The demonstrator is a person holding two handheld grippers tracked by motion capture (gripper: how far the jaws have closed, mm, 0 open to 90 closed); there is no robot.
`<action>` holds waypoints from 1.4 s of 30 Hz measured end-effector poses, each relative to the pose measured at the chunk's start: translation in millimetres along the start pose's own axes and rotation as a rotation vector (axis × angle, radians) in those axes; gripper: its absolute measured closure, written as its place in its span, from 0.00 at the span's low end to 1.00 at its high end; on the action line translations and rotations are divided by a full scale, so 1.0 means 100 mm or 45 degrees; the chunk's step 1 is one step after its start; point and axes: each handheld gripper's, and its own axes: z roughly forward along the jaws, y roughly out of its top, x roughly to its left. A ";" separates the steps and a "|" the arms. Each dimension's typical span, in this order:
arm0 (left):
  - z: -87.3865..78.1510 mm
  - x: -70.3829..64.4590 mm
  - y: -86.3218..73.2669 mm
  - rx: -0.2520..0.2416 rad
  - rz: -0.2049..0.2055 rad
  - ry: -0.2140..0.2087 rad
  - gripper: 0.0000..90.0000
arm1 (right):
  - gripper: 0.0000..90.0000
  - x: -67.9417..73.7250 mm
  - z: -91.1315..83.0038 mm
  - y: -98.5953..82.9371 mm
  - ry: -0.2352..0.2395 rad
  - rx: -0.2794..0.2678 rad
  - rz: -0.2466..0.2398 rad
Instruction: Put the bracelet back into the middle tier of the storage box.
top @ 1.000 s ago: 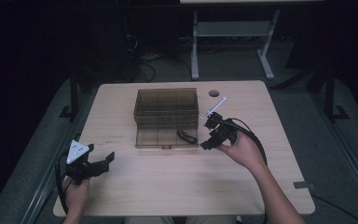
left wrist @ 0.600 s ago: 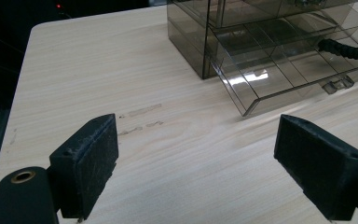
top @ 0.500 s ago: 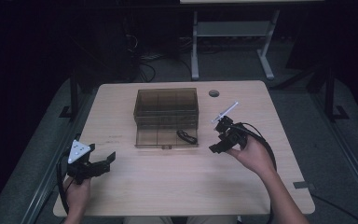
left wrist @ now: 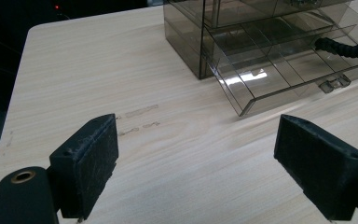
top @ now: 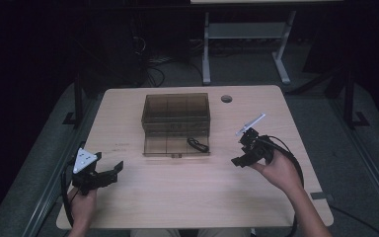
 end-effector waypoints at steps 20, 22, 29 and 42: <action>-0.01 0.01 0.00 0.004 0.000 0.002 0.15 | 0.39 0.01 0.12 -0.37 0.025 -0.025 0.052; -0.01 0.00 0.00 0.004 0.003 0.001 0.15 | 0.39 0.01 0.14 -0.44 0.025 -0.026 0.061; 0.01 -0.01 -0.01 0.007 0.004 0.002 0.15 | 0.39 -0.01 0.19 -0.66 0.018 -0.037 0.109; 0.02 -0.04 -0.01 0.017 0.010 -0.001 0.15 | 0.37 0.08 0.24 -0.94 0.002 -0.080 0.138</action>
